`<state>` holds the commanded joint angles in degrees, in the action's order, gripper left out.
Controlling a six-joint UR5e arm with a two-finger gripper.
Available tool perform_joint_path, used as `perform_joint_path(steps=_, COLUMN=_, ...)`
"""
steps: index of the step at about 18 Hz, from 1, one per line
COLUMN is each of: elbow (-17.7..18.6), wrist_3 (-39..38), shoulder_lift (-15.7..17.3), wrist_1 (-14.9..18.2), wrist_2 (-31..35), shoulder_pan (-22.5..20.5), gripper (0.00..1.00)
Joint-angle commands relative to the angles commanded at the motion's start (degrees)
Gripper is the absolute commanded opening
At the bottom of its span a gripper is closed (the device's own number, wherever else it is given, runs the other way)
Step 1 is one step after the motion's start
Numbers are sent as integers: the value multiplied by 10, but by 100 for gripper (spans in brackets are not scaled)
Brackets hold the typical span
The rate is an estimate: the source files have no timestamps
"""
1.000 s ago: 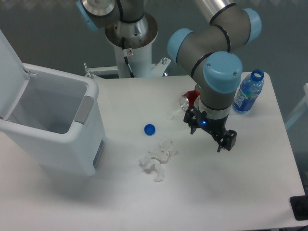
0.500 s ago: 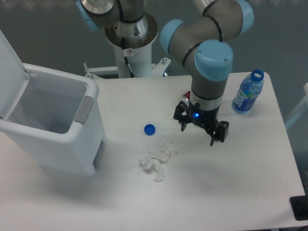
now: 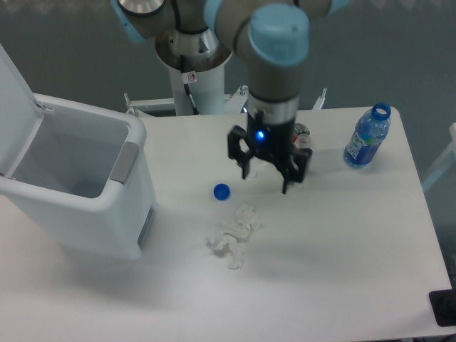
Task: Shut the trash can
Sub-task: 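Raise the gripper and swing it over toward the open trash can lid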
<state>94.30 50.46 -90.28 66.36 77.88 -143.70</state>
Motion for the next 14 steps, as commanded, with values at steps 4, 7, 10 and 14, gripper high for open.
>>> perform_joint_path(steps=4, elbow=8, wrist_3=-49, shoulder_lift=43, wrist_1=2, wrist_2=-11, shoulder_pan=39, gripper=2)
perform_joint_path(steps=7, elbow=8, wrist_3=-92, shoulder_lift=61, wrist_1=0, wrist_2=-25, shoulder_pan=67, gripper=0)
perform_joint_path(steps=10, elbow=8, wrist_3=-121, shoulder_lift=89, wrist_1=0, wrist_2=-48, shoulder_pan=79, gripper=0)
perform_joint_path(steps=14, elbow=6, wrist_3=-157, shoulder_lift=97, wrist_1=-3, wrist_2=-62, shoulder_pan=111, gripper=0)
